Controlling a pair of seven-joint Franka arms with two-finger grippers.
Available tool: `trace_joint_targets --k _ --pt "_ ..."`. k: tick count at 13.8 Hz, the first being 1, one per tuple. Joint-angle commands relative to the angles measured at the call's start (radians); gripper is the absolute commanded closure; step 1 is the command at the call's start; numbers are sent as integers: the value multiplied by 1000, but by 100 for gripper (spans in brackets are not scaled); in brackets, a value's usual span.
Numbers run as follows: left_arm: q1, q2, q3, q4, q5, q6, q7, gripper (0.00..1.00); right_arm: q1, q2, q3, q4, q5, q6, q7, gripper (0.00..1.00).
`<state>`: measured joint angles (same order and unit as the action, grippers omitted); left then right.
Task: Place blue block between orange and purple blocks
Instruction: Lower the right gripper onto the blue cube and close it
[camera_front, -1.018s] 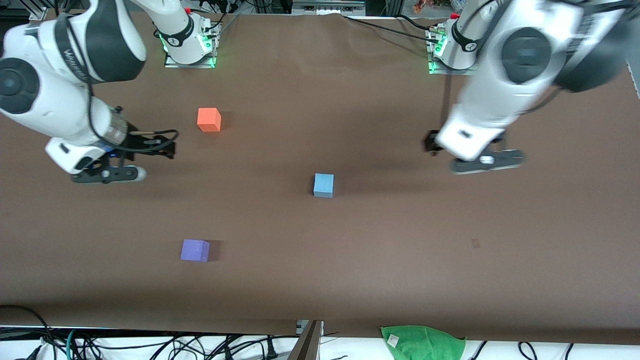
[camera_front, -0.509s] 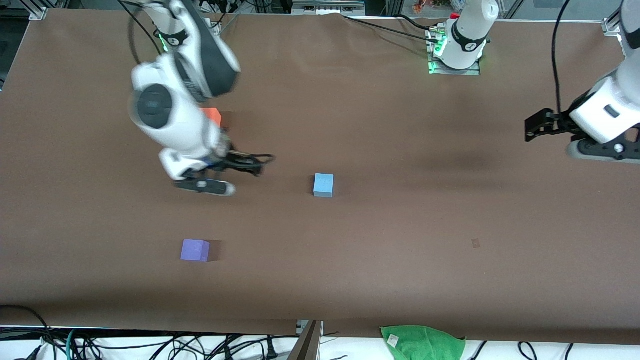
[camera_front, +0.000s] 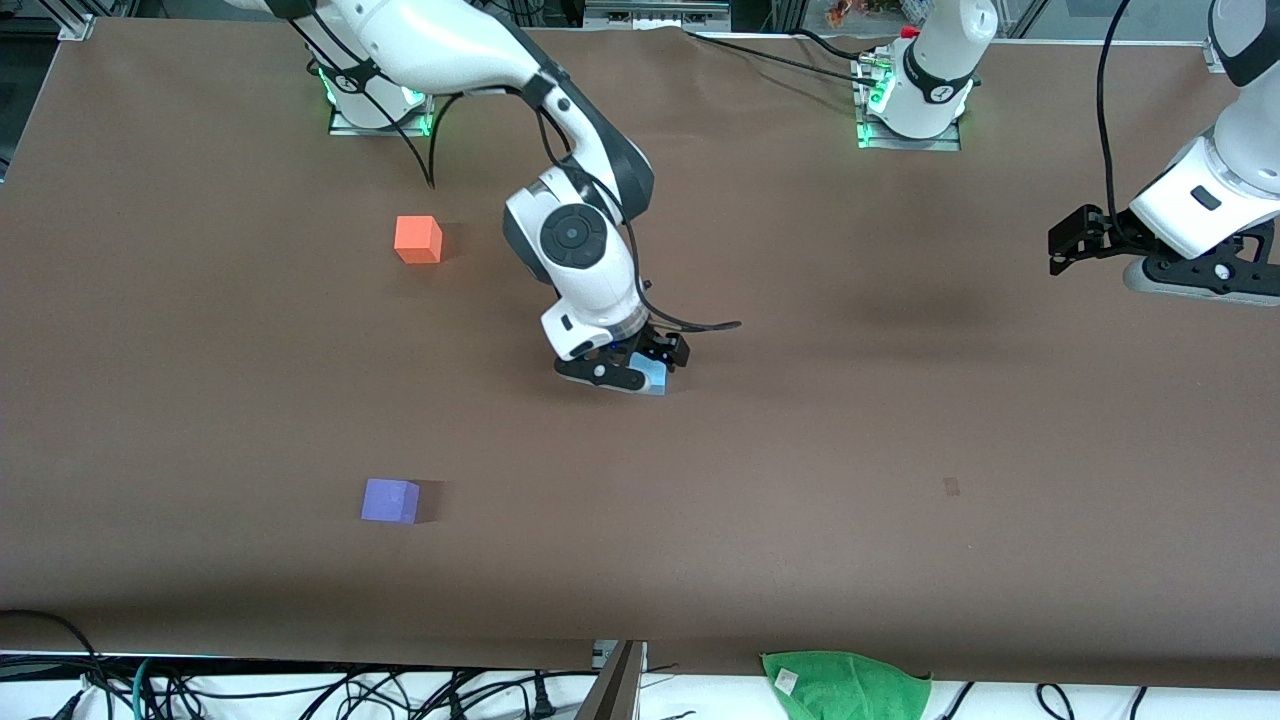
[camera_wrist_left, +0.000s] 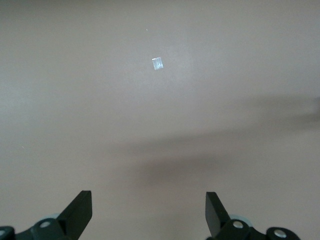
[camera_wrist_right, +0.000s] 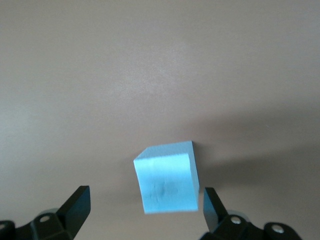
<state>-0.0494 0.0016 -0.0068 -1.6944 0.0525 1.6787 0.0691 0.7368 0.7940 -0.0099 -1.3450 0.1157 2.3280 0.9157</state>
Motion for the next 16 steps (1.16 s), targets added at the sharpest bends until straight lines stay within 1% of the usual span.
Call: trace_joint_targets --k 1,4,6,7,8,9,10,11,12,14,16 --pt "-12 60 14 93 -7 -30 -22 0 18 59 -13 43 -62 22 12 0" --pt "-15 60 13 93 -7 -31 -32 0 42 96 -15 50 -88 45 15 0" --pt "-21 60 10 94 -7 -33 -67 0 78 126 -36 50 -122 65 63 0" --pt "-24 57 5 91 -7 -34 -69 0 79 131 -36 50 -136 67 68 2" --pt "-26 58 -11 96 -7 -43 -69 0 79 129 -36 49 -139 65 57 20" --pt "-26 57 -13 96 -7 -48 -69 0 73 123 -36 49 -137 59 52 42" --pt "-26 57 -13 95 -7 -48 -68 0 67 117 -38 49 -136 56 46 59" --pt "-24 57 -13 96 -7 -48 -65 0 58 110 -36 49 -130 53 45 81" --pt "-23 57 -13 95 -7 -50 -68 0 33 102 -36 49 -128 41 35 100" --pt "-24 57 -15 96 -7 -66 -69 0 -23 80 -33 38 -122 8 -56 100" --pt "-23 57 -13 95 -7 -67 -69 0 -98 27 -35 29 -101 -99 -177 100"
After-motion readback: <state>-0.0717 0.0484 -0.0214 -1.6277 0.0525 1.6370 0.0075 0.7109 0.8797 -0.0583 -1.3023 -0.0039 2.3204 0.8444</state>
